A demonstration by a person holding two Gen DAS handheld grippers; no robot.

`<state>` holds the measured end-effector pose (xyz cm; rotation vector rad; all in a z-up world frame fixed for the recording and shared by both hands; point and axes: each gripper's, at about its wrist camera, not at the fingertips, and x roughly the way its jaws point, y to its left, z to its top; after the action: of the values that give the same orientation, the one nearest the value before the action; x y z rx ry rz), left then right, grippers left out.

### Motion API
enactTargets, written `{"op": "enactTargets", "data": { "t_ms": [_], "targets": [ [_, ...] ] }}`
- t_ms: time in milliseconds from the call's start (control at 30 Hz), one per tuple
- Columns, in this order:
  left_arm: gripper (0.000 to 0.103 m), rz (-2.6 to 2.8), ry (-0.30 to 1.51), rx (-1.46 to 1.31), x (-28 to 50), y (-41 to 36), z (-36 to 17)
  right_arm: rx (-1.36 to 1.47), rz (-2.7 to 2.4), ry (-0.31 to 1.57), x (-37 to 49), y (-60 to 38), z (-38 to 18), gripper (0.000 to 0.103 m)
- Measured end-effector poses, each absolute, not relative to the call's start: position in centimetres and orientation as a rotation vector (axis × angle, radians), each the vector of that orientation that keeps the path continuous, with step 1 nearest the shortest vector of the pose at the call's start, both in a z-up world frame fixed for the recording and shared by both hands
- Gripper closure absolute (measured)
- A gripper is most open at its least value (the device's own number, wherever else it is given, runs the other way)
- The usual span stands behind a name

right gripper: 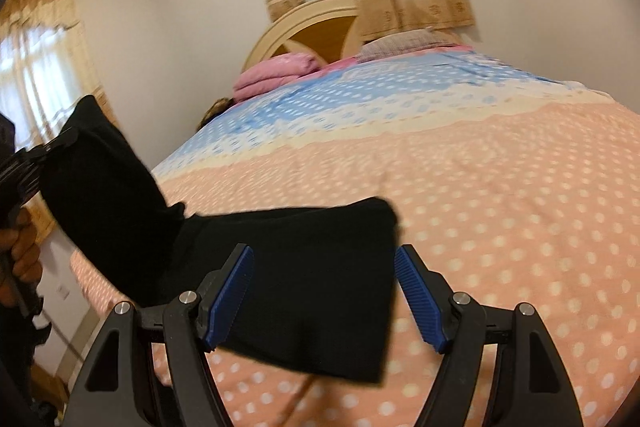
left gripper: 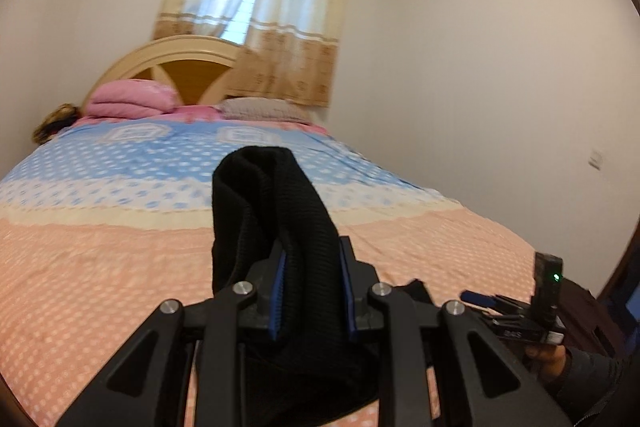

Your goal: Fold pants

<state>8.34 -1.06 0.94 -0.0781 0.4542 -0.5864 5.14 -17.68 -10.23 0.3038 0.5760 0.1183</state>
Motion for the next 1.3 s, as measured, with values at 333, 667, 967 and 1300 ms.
{"op": "enactTargets", "data": {
  "t_ms": [333,667,967,1300],
  "targets": [
    [0.079,-0.678,0.577,0.007,8.4,-9.7,-2.8,0.396,0.024,0.58,5.5,-21.2,-11.1,0.029],
    [0.077,-0.668,0.661,0.177,8.3,-16.3,-8.1,0.414,-0.01,0.582,5.8,-22.1,-11.6,0.029],
    [0.045,-0.736,0.49,0.216,1.6,-15.4,-4.8,0.453,-0.018,0.586,5.6,-22.8,-11.9,0.029],
    [0.036,-0.355,0.566,0.065,5.2,-4.8,-8.0,0.276,0.19,0.592,5.0,-15.3,-9.2,0.029]
  ]
}}
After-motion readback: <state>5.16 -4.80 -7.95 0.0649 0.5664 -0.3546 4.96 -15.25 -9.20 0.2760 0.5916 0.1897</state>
